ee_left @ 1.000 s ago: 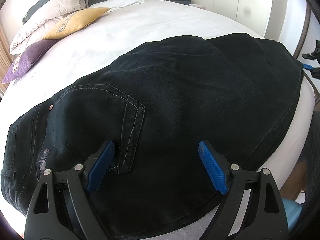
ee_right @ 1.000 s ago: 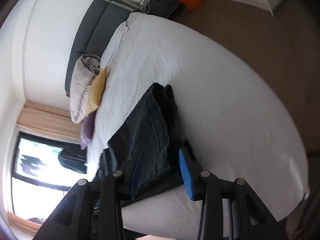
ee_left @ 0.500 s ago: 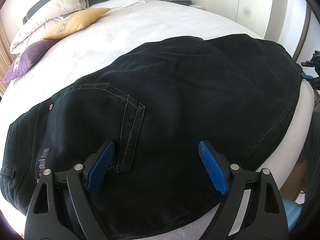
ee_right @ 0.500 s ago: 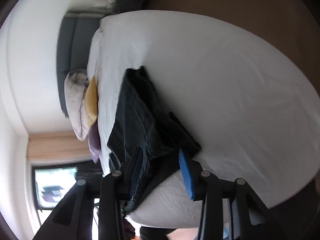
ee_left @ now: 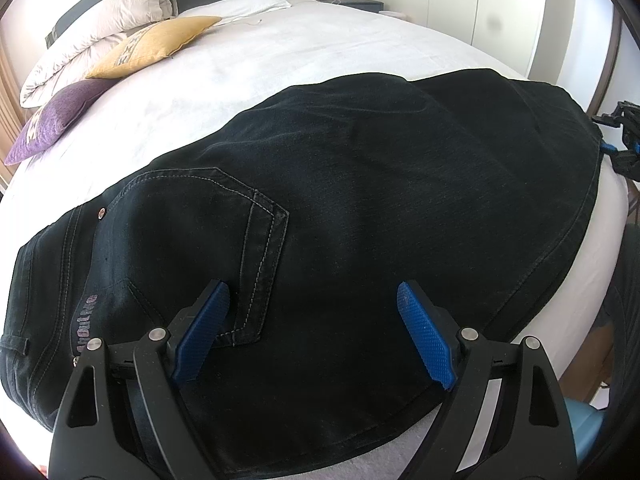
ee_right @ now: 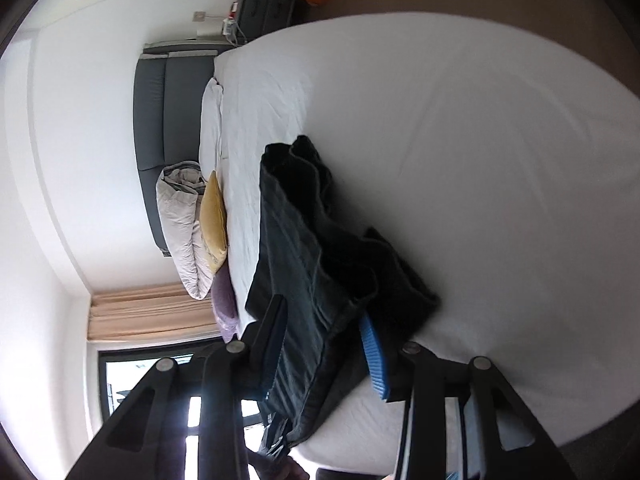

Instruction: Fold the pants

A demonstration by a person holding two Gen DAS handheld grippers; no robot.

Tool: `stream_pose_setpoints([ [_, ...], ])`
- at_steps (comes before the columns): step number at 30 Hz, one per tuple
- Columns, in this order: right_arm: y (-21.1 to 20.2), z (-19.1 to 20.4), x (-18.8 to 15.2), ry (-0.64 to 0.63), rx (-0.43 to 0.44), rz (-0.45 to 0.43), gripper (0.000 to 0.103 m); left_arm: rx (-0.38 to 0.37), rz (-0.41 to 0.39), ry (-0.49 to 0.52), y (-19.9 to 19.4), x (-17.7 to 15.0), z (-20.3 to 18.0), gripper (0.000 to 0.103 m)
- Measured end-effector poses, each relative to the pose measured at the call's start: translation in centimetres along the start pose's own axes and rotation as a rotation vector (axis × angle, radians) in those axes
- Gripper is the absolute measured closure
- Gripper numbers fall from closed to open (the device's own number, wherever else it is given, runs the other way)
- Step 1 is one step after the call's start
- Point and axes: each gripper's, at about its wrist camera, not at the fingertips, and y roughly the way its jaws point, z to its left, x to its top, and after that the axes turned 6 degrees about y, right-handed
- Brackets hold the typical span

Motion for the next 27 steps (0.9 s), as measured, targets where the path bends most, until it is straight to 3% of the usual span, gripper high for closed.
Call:
stream_pose_setpoints([
  [1,0.1,0.5,0.0,-0.036,-0.022,-0.010,0.085,0.000,0.000,-0.001,0.0,0.0,0.0,0.017],
  [3,0.3,1.0,-0.2,-0.072,-0.055,-0.025,0.088,0.000,0.000,-0.001,0.0,0.0,-0.1,0.017],
  [6,-0.5,3.8,-1.2,-0.245,-0.152,-0.086,0.091,0.000,0.000,0.000,0.0,0.1,-0.1,0.017],
  [13,-3.8,8.5,-4.1,-0.470,-0.147,-0.243,0.095,0.003,0.002,0.002,0.2,0.3,-0.4,0.017],
  [15,-3.4,6.3,-3.6,-0.422,-0.201,-0.217,0.095,0.001,-0.001,-0.001,0.3,0.3,-0.4,0.017],
  [17,-2.7,2.4,-2.3,-0.267,-0.240,-0.169,0.095,0.000,-0.001,0.002,0.3,0.4,-0.4,0.017],
  [19,-3.0,1.4,-2.7,-0.273,-0.239,-0.170,0.095,0.000,0.001,0.004,0.2,0.4,-0.3,0.017],
  [27,-2.7,6.4,-2.1,-0.373,-0.237,-0.171,0.095,-0.004,-0.004,-0.002,0.4,0.4,-0.1,0.017],
])
